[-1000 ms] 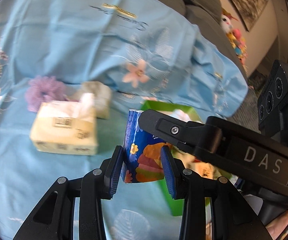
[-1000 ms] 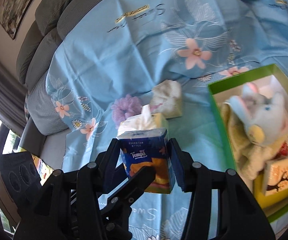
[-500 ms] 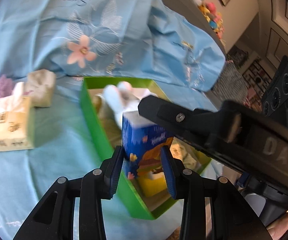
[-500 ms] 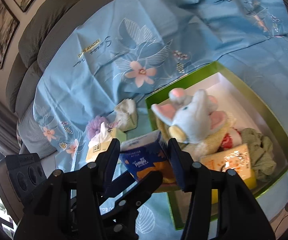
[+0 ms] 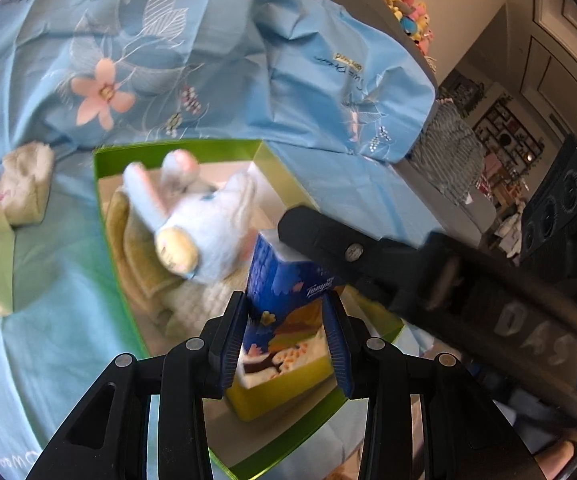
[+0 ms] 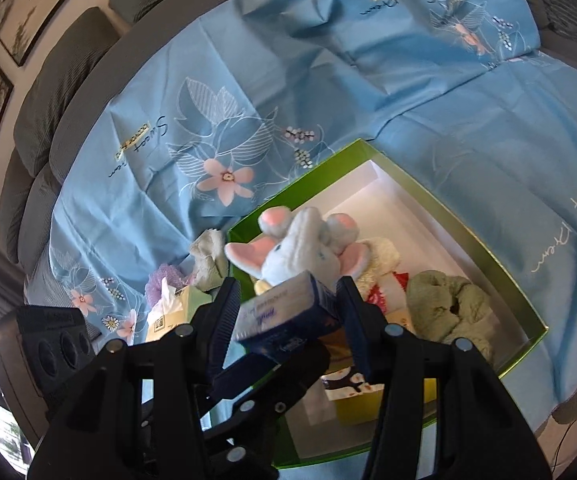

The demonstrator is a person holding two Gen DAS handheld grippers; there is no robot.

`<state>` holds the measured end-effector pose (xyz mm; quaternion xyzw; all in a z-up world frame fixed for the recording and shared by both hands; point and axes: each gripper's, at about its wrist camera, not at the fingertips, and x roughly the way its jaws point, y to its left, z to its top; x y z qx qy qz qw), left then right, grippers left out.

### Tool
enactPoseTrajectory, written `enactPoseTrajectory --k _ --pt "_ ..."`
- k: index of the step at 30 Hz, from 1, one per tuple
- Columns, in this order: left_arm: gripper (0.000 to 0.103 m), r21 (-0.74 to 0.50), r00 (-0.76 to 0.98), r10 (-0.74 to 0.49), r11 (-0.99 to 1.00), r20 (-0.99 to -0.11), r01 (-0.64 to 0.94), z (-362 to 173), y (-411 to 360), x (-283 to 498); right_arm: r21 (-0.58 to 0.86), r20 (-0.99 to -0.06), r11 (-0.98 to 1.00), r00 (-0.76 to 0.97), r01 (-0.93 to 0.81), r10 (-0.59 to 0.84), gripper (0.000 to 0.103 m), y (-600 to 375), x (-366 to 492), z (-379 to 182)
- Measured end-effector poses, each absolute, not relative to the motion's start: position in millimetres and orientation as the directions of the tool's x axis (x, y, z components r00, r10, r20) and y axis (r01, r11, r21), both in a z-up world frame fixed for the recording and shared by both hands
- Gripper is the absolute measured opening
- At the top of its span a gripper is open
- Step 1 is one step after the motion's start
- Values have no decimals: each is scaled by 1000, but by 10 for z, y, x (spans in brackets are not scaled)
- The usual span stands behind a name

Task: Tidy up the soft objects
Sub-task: 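Lift the Tempo pack and carry it over the green box, then lower the Tempo pack into the box and open the right tool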

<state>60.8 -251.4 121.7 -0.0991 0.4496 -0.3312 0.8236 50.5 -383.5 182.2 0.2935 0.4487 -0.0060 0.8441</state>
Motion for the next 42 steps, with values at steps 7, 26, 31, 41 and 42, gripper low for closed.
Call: enactPoseTrajectory --k 7,26,31,41,42 --pt "39 -475 347 -661 734 -666 485 1215 -2733 625 518 -747 792 621 322 237 51 -4134 450 1826" --pt "39 -532 267 -688 704 -675 470 989 -3023 710 464 -802 778 574 424 165 52 -4417 505 1614" --pt "39 -544 261 -686 709 -679 449 933 -2973 723 466 -803 779 570 420 173 55 -4392 540 1558" --pt "39 -538 309 -693 709 -651 456 1134 -2674 656 442 -800 809 579 387 160 79 -4229 559 1649" --pt "39 -541 317 -696 708 -645 454 1165 -2626 653 446 -794 811 586 379 162 79 -4209 558 1680"
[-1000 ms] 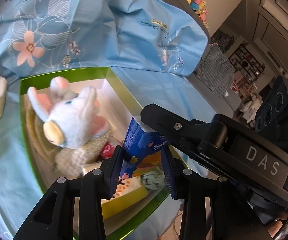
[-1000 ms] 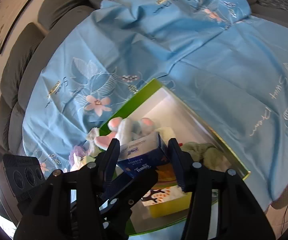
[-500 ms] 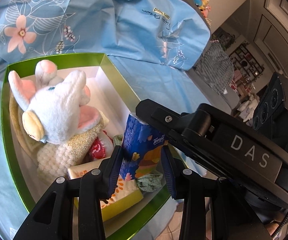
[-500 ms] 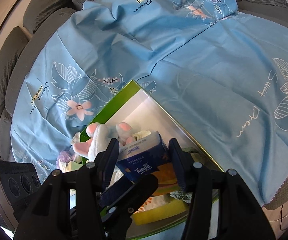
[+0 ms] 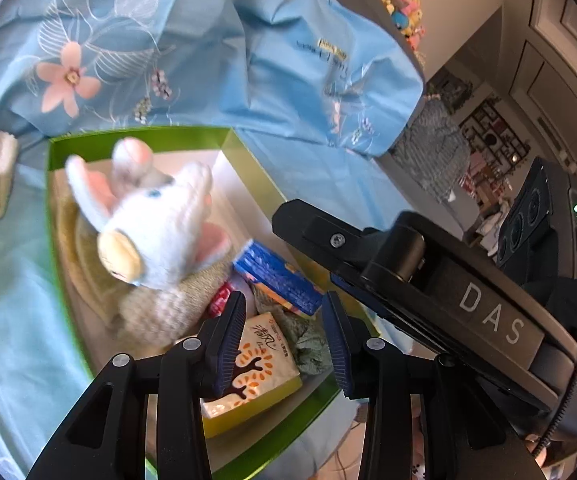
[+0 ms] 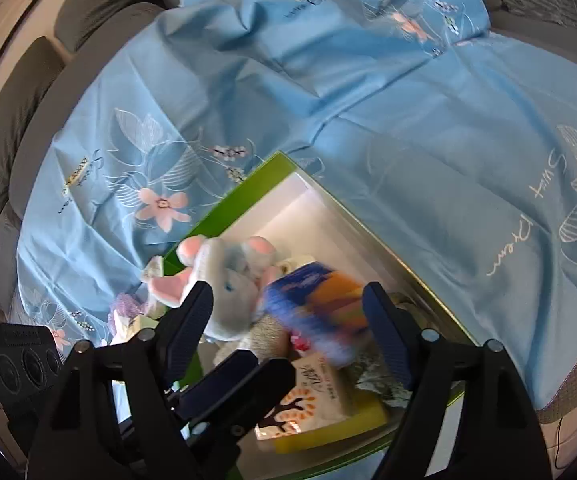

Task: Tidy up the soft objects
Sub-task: 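Lower the Tempo pack into the box and open the right tool, then move the right tool to the purple mesh bath puff and grasp it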

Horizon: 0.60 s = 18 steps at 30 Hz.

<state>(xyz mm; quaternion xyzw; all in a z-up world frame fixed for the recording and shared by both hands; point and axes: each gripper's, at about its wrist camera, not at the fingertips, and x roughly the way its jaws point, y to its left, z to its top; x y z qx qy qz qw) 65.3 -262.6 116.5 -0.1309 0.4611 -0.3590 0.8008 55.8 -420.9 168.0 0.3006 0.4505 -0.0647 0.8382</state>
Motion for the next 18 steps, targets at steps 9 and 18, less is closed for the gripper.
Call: enactPoseTrajectory --k 9,18 --pt "54 -526 425 -667 745 -612 410 1444 -1984 647 427 -766 852 622 303 163 87 -3833 586 1986" --pt "74 -460 593 -512 851 -621 253 1566 -927 650 449 -734 878 628 163 258 99 -3135 757 2139"
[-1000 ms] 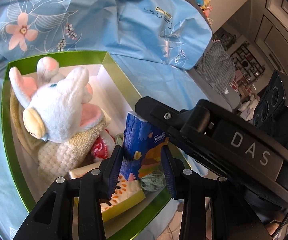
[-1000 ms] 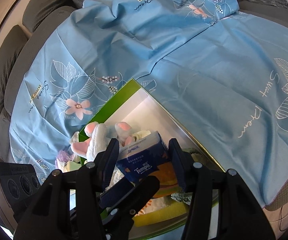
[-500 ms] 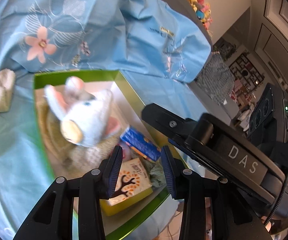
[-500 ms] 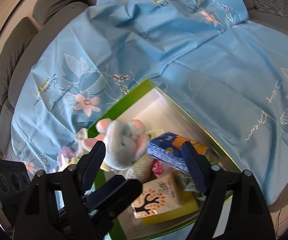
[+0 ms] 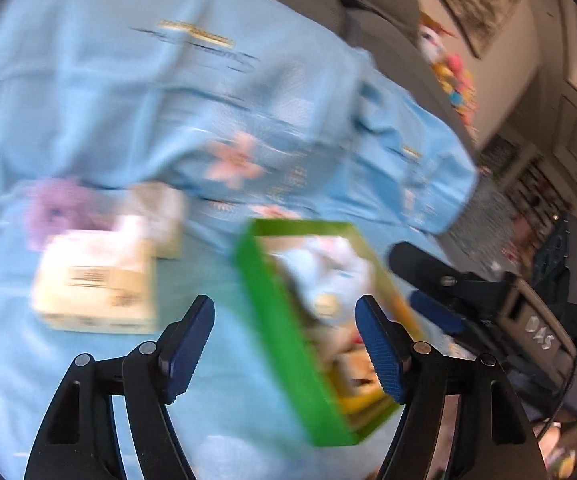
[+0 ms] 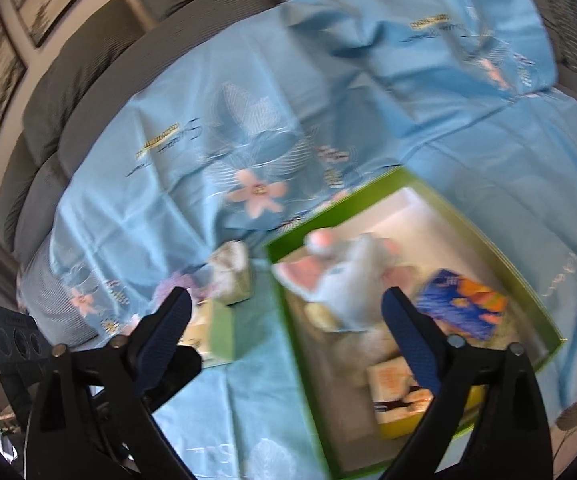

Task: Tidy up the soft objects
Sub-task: 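Move the right tool to the purple mesh bath puff and grasp it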

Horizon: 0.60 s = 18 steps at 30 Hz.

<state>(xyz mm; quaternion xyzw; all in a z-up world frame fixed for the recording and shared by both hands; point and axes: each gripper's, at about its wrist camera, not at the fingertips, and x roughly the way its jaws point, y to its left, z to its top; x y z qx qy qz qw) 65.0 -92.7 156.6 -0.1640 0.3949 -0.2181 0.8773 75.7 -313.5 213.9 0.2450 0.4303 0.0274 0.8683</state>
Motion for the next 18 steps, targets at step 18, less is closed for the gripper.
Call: enactPoseTrajectory --k 18 --pt "74 -492 672 -256 851 -695 -185 901 1011 957 396 -841 906 337 -148 422 98 -1126 1934 1540"
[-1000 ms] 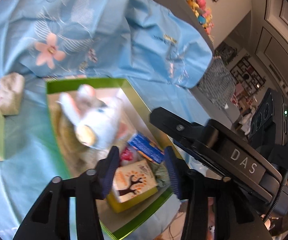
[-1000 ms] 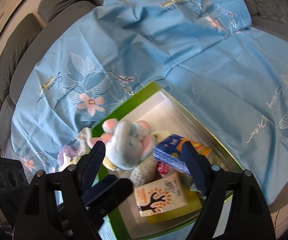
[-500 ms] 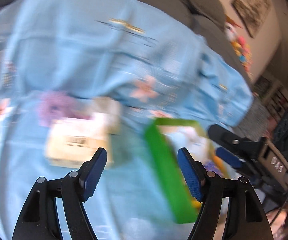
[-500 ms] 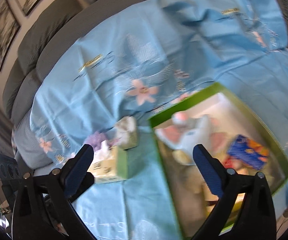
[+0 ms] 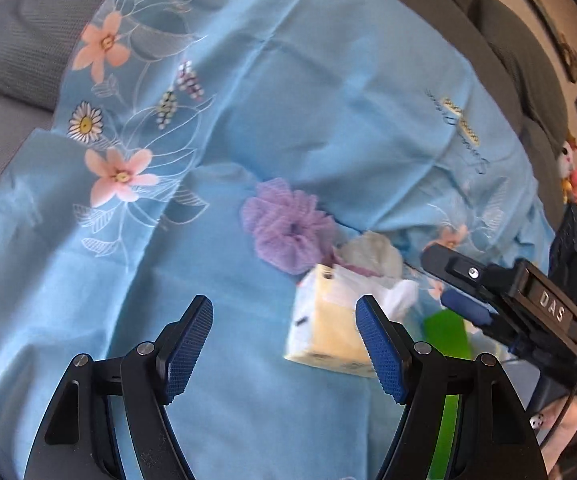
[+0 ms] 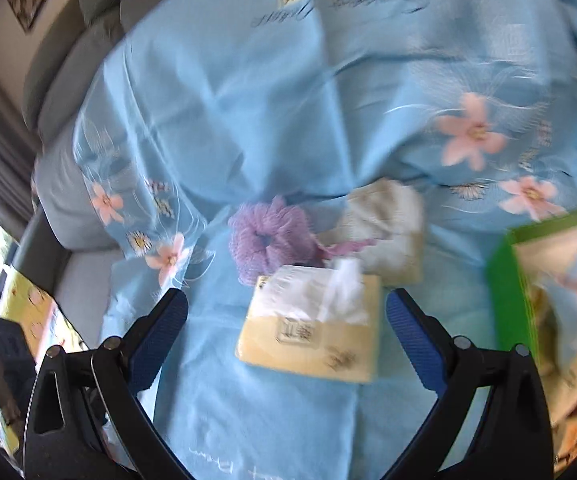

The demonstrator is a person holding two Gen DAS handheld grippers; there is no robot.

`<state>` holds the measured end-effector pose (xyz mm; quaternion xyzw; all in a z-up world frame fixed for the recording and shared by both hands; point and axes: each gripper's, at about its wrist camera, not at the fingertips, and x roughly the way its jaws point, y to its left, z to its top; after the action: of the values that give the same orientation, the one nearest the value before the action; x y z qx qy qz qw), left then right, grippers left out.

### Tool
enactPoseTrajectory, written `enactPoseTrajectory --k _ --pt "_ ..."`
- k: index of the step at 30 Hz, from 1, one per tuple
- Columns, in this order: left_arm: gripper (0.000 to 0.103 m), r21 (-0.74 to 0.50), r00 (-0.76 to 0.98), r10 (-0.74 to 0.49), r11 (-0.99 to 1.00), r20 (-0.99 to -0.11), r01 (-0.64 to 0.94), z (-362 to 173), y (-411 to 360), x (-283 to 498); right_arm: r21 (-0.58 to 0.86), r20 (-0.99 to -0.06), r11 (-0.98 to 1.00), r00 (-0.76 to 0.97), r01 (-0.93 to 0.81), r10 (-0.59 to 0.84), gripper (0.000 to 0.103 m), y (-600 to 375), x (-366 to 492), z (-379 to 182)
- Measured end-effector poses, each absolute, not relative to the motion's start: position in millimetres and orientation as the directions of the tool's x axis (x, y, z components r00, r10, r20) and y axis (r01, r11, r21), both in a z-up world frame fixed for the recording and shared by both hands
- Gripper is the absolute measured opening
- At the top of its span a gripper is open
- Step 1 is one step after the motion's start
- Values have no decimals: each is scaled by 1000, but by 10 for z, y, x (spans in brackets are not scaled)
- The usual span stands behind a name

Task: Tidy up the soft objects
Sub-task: 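Move the right tool to the purple mesh bath puff and grasp it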

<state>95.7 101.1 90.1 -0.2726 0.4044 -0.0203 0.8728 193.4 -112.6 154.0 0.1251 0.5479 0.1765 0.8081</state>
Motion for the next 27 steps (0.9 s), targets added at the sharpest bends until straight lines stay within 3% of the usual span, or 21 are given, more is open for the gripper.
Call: enactPoseTrajectory --k 7,9,16,19,20,21,27 --pt "74 -494 644 -240 834 -726 -247 578 1262 1112 351 -902 910 182 -219 392 87 -372 2491 1049" --pt "74 -493 632 -234 828 -738 -269 483 1329 1108 334 -913 912 156 -240 376 72 -178 2582 919" --pt "74 -475 610 -211 823 -764 -310 322 1471 1023 275 -948 932 94 -236 303 49 153 2728 414" --pt "74 -470 609 -208 827 -766 -309 307 1481 994 230 -958 940 112 -251 264 30 203 2744 322" --pt "74 -469 609 -206 827 -766 -310 311 1483 983 216 -959 941 125 -260 255 16 208 2736 323" --pt "74 -469 610 -204 826 -766 -312 321 1486 963 215 -958 941 131 -262 256 11 209 2737 332" --pt "74 -469 631 -182 822 -754 -323 454 1517 775 380 -889 882 152 -279 431 7 34 2524 810"
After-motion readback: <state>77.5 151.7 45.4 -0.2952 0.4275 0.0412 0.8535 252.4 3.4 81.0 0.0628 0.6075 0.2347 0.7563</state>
